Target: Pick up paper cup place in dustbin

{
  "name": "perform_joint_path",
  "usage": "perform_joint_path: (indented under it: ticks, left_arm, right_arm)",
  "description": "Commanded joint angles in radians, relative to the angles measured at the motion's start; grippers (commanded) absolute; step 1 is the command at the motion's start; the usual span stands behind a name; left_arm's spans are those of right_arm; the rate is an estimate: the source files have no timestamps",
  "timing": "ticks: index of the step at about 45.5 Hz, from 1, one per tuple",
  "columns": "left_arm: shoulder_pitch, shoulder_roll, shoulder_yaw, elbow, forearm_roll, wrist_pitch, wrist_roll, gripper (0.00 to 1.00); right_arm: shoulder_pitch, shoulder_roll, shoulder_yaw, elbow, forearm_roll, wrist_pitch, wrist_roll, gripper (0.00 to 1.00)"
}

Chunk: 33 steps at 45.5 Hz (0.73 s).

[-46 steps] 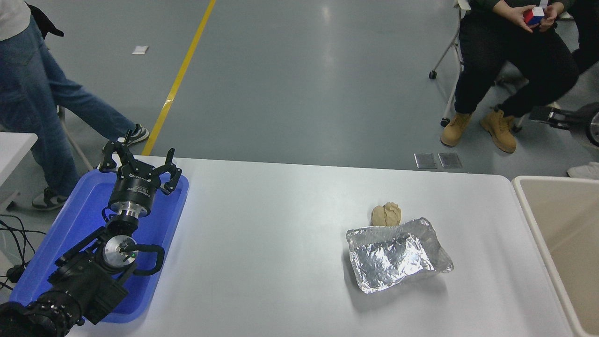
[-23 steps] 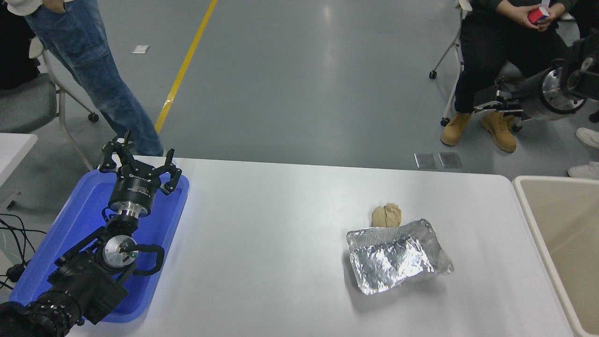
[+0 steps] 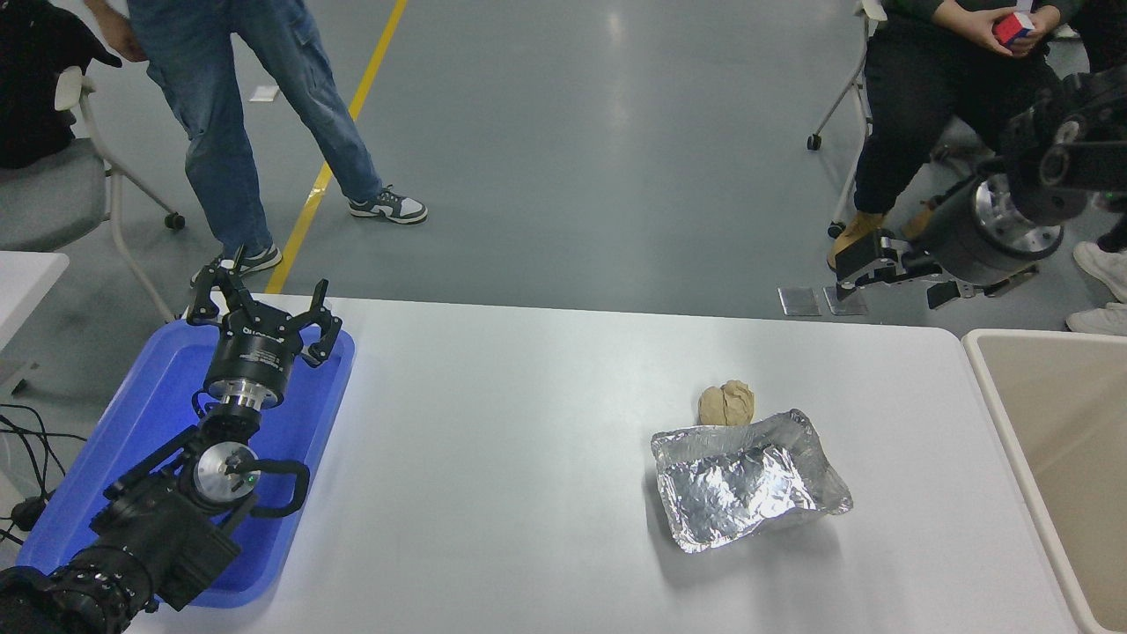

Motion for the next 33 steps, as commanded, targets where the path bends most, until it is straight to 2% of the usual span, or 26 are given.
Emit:
perform_joint_path:
  ticks: [1,11,33]
  left_arm:
    - [0.001,0.000,0.000,0.000,-0.001,0.000,0.000,1.00]
    - [0.000,0.000,0.000,0.000,-0.001,0.000,0.000,1.00]
    - [0.000,0.000,0.000,0.000,0.001,0.000,0.000,1.00]
  right_arm:
    - [0.050,0.029,0.008,0.087,-0.003,0.069,0.000,1.00]
    - [0.038,0.094,0.024,0.084,-0.007,0.068,0.000,1.00]
    - [0.019,0.085,0.019,0.076,-0.005,0.066,0.000,1.00]
